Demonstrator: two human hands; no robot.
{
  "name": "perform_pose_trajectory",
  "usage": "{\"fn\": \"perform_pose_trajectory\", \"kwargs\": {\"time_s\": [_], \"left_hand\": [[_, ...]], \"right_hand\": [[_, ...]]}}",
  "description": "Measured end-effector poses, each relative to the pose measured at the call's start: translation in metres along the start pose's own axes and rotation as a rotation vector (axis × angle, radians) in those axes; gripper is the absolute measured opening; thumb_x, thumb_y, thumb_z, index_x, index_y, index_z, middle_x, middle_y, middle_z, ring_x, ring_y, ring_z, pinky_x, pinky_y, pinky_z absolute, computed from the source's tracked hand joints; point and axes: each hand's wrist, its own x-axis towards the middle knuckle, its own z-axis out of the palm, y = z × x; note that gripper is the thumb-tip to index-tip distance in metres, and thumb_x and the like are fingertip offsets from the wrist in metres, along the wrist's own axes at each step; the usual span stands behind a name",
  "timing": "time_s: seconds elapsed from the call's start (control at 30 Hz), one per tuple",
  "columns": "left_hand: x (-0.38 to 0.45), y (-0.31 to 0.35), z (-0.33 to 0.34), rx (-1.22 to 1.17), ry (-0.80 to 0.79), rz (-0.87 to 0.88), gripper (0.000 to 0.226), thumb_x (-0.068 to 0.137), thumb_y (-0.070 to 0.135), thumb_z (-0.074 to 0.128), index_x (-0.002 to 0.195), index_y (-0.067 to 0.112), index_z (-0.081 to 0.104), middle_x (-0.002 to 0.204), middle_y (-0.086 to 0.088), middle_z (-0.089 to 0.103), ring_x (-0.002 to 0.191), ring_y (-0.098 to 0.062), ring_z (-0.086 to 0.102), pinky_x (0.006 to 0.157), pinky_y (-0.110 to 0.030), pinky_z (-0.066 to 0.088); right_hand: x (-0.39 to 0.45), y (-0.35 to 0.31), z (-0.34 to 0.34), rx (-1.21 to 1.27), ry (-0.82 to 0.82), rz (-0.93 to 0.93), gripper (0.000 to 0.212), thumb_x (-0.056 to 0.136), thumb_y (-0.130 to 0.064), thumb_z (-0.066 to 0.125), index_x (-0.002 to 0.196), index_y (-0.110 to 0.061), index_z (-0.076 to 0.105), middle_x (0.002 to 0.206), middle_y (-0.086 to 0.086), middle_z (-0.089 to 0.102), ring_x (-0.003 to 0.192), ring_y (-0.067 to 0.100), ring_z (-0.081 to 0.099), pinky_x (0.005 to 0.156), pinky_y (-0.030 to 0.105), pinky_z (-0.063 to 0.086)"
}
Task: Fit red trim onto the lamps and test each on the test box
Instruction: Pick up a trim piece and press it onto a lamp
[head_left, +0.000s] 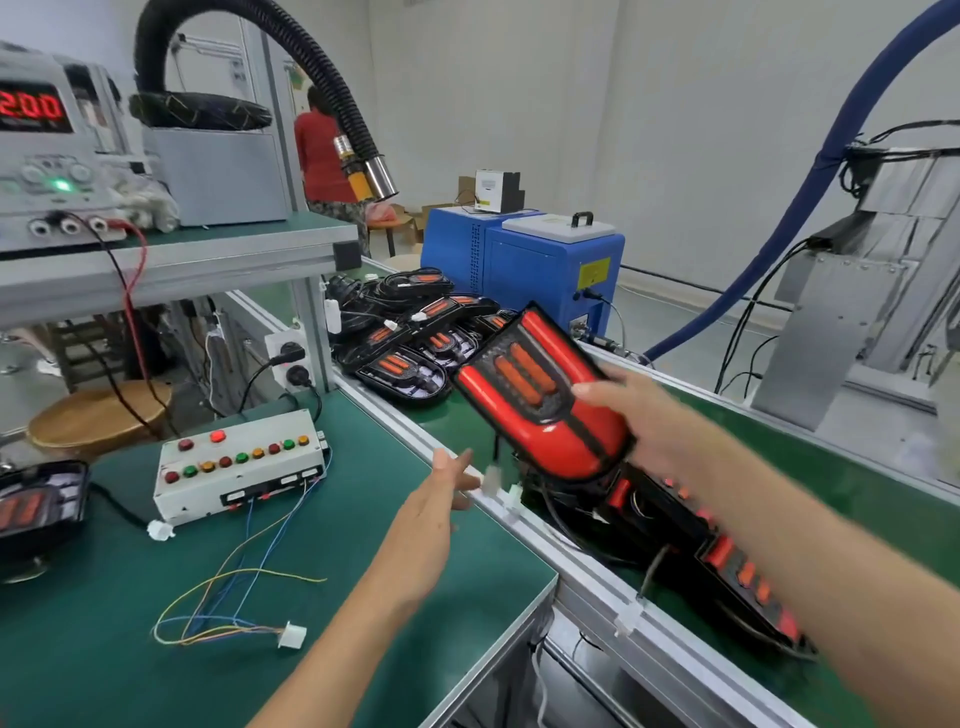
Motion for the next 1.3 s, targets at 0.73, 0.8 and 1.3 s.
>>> {"fn": "perform_pose_trajectory", "kwargs": {"time_s": [0.73,0.8,1.3], "left_hand": [[-0.034,-0.051,0.016,0.013,-0.005,-0.129,0.063,0.087,0.073,0.014,0.103,0.057,0.073,0.108,0.02,0.075,0.103,0.0,0.069,0.091,-0.025,0.047],[-0.035,-0.051,0.018,0.004,-0.02,-0.127,0.063,0.087,0.07,0.013,0.103,0.057,0.073,0.109,0.02,0.075,0.103,-0.002,0.069,0.09,-0.024,0.047],[-0.044,-0.05,0.015,-0.088,0.027,-0.108,0.075,0.084,0.067,0.016,0.104,0.031,0.079,0.105,0.011,0.078,0.097,-0.01,0.073,0.091,-0.026,0.05]], "right_hand": [[0.116,-0.08,-0.061,-1.355,-0.657,0.572,0.039,0.089,-0.005,0.075,0.127,-0.005,0.064,0.127,0.013,0.071,0.122,0.035,0.064,0.108,0.049,0.049],[0.122,-0.076,-0.056,-1.379,-0.66,0.595,0.045,0.09,-0.003,0.073,0.133,-0.002,0.061,0.125,0.013,0.07,0.123,0.036,0.063,0.109,0.049,0.049],[0.145,-0.035,-0.035,-1.743,-0.587,0.572,0.05,0.092,0.001,0.063,0.138,-0.016,0.059,0.116,0.001,0.06,0.109,0.024,0.054,0.095,0.035,0.043]]}}
